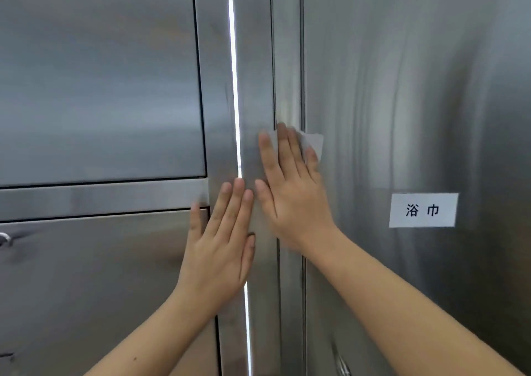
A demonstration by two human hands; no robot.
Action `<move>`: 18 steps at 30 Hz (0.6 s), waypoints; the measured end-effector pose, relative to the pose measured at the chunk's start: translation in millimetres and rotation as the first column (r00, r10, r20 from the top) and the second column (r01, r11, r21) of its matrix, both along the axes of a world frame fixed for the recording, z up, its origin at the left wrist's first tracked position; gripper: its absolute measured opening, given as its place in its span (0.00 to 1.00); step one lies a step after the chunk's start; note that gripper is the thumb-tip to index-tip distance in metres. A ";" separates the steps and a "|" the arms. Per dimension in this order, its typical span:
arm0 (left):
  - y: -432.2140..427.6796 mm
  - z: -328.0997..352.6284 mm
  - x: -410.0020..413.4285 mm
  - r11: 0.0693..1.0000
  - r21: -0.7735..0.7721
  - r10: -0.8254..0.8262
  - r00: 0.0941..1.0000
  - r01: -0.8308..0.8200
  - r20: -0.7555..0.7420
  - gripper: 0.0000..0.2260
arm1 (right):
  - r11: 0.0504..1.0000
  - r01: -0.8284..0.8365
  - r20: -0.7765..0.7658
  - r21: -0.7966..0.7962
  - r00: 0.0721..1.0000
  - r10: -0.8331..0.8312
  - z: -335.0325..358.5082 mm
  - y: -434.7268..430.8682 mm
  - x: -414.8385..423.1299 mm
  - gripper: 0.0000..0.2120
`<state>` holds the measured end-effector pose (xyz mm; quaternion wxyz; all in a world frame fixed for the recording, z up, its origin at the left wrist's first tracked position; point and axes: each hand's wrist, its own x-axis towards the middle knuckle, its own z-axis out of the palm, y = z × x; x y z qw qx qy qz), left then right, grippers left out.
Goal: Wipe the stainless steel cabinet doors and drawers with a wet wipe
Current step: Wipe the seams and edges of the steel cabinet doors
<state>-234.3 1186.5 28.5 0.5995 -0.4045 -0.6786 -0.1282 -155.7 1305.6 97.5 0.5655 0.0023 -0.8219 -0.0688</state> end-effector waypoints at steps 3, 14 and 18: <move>-0.1 -22.0 2.6 1.000 0.002 0.016 1.000 -0.016 0.016 0.25 | 0.999 0.031 0.001 0.013 1.000 -0.031 15.2 3.7 -2.0 0.25; -4.2 -84.5 16.4 0.995 -0.036 0.093 0.991 -0.090 0.100 0.24 | 0.996 -0.053 -0.022 -0.066 0.998 0.052 -104.0 -3.4 -1.1 0.26; -9.6 -109.6 20.8 0.988 -0.073 0.142 0.984 -0.134 0.111 0.24 | 0.995 -0.078 -0.014 -0.069 0.997 0.078 -124.6 -1.4 -0.1 0.27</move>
